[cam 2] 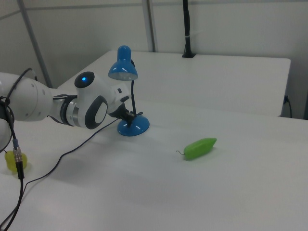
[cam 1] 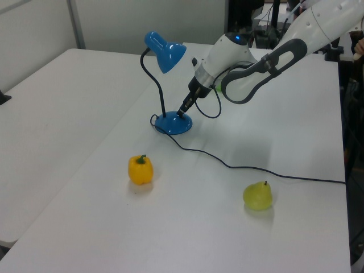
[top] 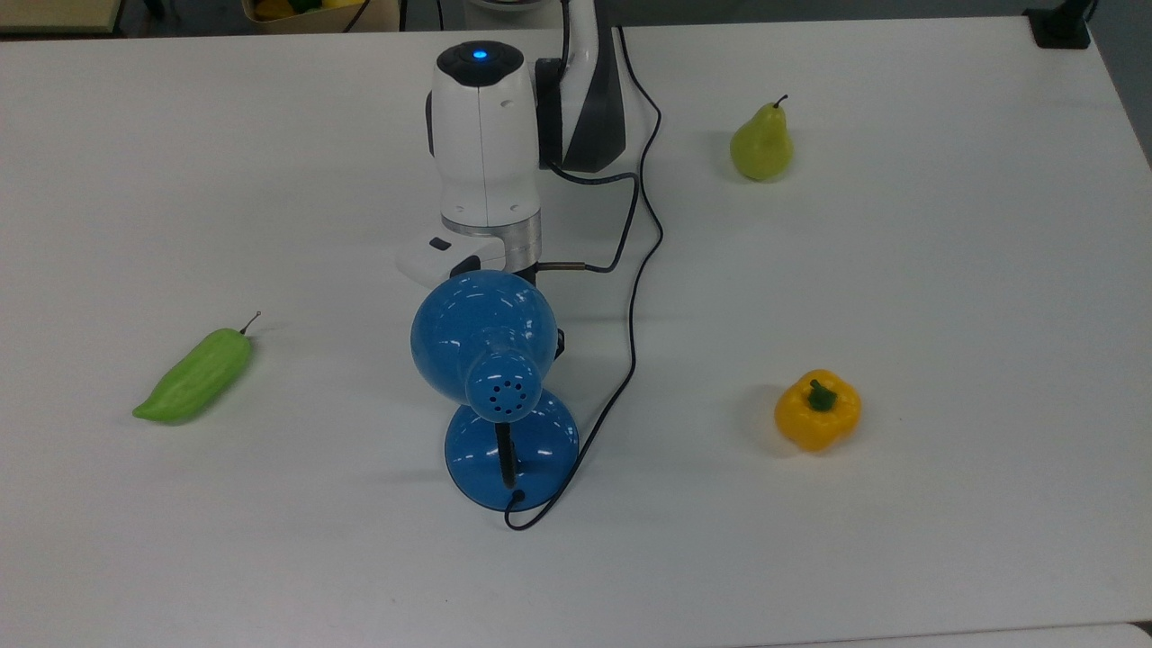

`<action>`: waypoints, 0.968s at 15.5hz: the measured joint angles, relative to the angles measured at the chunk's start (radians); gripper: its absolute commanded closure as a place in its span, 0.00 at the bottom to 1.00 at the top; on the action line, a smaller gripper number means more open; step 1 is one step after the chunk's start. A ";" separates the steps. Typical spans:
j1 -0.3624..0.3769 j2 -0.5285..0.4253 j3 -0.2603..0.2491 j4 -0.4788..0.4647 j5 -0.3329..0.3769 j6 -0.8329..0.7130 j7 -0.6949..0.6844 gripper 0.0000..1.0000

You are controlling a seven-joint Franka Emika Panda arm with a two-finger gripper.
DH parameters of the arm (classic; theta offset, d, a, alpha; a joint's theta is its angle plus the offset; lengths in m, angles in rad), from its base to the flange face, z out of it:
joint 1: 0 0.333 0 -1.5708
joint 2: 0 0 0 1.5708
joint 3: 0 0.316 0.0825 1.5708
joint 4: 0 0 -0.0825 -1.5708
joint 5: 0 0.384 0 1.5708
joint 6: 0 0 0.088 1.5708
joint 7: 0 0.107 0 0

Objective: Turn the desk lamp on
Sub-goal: 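Press down on the lamp base switch with the gripper fingers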

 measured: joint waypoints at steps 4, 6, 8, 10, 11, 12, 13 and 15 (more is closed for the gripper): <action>0.000 -0.003 0.000 -0.003 0.000 0.000 0.000 1.00; 0.000 -0.010 0.000 -0.010 0.000 0.000 0.000 1.00; 0.000 -0.021 0.000 -0.022 0.000 -0.002 0.000 1.00; 0.000 -0.030 0.000 -0.030 0.000 -0.010 0.000 1.00; 0.000 -0.031 0.000 -0.032 0.000 -0.015 0.000 1.00; 0.000 -0.031 0.000 -0.034 0.000 -0.016 0.000 1.00; 0.000 -0.031 0.000 -0.038 0.000 -0.017 0.000 1.00; 0.000 -0.031 0.000 -0.043 0.000 -0.017 0.000 1.00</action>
